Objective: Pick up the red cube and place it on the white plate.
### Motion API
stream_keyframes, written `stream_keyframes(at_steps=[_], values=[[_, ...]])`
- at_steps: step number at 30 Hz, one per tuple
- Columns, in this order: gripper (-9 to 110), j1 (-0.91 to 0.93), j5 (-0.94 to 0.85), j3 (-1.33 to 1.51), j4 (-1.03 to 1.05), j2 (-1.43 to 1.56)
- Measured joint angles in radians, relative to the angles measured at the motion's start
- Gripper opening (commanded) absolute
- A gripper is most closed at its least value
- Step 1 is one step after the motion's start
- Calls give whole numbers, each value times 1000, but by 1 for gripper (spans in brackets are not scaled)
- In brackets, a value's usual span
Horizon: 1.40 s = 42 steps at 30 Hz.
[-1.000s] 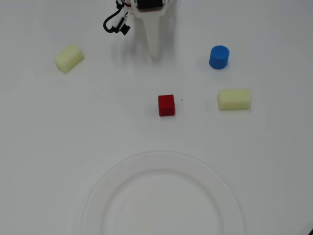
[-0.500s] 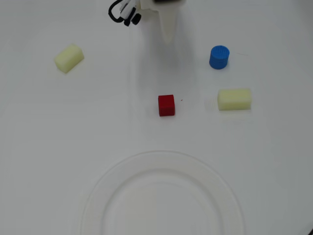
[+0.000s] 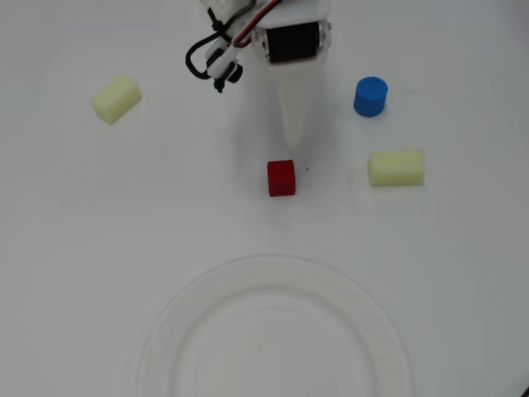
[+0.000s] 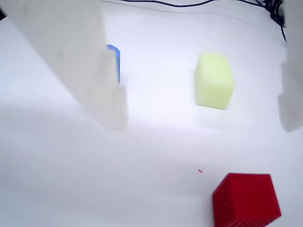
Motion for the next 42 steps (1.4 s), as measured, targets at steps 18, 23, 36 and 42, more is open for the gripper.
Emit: stream_keyframes(at_steps=[18, 23, 36, 42], values=[[31, 63, -54, -155, -115, -391], [27, 74, -69, -167, -144, -411], [0, 80, -61, -192, -163, -414], [0, 89, -58, -179, -176, -265]])
